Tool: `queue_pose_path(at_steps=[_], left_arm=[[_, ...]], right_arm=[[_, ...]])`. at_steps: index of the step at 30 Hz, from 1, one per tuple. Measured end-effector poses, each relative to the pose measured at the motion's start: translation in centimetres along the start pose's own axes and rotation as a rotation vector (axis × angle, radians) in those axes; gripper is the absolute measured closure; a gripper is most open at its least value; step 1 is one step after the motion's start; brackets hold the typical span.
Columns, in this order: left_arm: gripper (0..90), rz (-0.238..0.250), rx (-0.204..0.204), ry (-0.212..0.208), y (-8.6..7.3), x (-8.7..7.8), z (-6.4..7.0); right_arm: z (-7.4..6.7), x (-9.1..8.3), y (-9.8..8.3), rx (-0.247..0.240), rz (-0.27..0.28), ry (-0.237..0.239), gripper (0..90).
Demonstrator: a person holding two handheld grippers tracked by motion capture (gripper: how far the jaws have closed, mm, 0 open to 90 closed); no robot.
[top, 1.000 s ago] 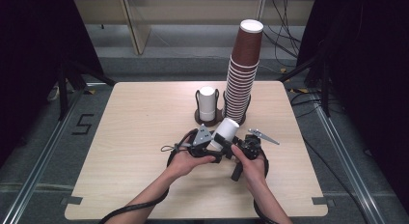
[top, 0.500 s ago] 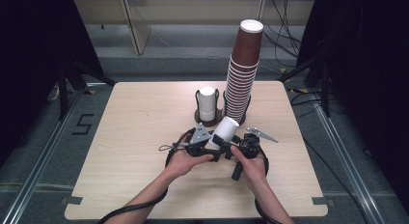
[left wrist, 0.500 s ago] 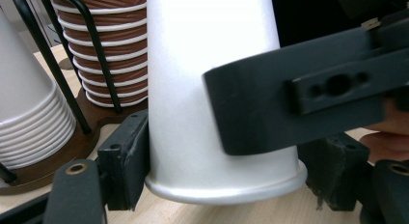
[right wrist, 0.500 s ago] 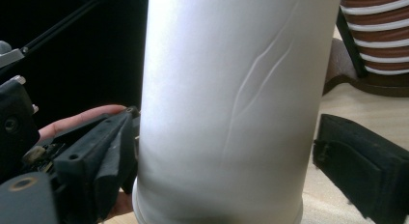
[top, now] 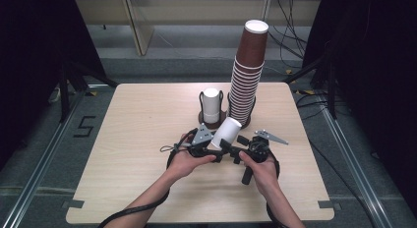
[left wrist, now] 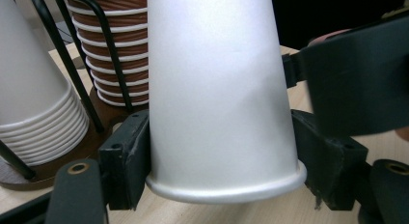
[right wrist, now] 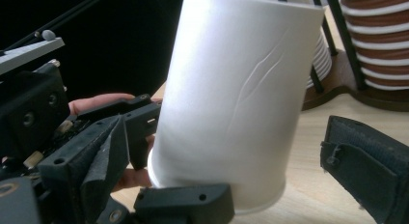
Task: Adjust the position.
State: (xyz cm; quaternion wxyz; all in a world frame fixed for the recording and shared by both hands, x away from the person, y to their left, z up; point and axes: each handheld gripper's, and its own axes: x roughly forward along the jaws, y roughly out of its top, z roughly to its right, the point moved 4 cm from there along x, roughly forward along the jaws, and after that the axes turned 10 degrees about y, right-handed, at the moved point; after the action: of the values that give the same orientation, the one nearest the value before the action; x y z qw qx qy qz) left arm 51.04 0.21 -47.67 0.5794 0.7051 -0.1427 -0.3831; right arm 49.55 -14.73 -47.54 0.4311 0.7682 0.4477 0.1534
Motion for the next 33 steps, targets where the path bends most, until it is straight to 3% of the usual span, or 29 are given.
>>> queue_pose_path(at_steps=[5, 6, 12, 16, 19, 20, 21, 22, 30, 33], left_arm=[[26.8, -0.005, 0.0, 0.005, 0.0, -0.1, -0.3], [26.7, -0.013, 0.01, 0.008, 0.0, -0.2, -0.5], [27.0, -0.029, 0.018, 0.007, -0.1, -0.4, -1.1], [26.9, -0.038, 0.022, 0.009, 0.0, -0.8, -1.7], [26.9, -0.048, 0.035, 0.005, 0.0, -1.0, -1.9], [27.0, -0.051, 0.041, 0.001, 0.0, -1.1, -1.9], [27.0, -0.052, 0.04, 0.0, 0.0, -1.2, -1.9], [27.0, -0.054, 0.041, -0.007, 0.0, -1.3, -2.0], [26.9, -0.063, 0.046, 0.003, 0.2, -1.9, -2.5], [26.7, -0.068, 0.043, 0.001, 0.2, -2.0, -2.5]], right_arm=[[0.2, -0.7, 0.1, -0.018, -0.011, -0.013, 4.7], [0.5, -1.1, 0.2, -0.053, -0.02, -0.028, 7.8], [1.2, -2.1, 0.3, -0.085, -0.027, -0.052, 10.1], [1.8, -2.8, 0.3, -0.146, -0.069, -0.085, 11.0], [1.9, -2.9, 0.2, -0.164, -0.096, -0.092, 11.3], [2.1, -3.0, 0.1, -0.203, -0.127, -0.108, 11.5], [2.1, -3.0, 0.1, -0.203, -0.127, -0.108, 11.5], [2.3, -3.1, 0.0, -0.224, -0.163, -0.12, 11.9], [3.1, -3.4, 0.0, -0.312, -0.2, -0.171, 14.2], [3.5, -3.6, 0.1, -0.321, -0.222, -0.214, 15.7]])
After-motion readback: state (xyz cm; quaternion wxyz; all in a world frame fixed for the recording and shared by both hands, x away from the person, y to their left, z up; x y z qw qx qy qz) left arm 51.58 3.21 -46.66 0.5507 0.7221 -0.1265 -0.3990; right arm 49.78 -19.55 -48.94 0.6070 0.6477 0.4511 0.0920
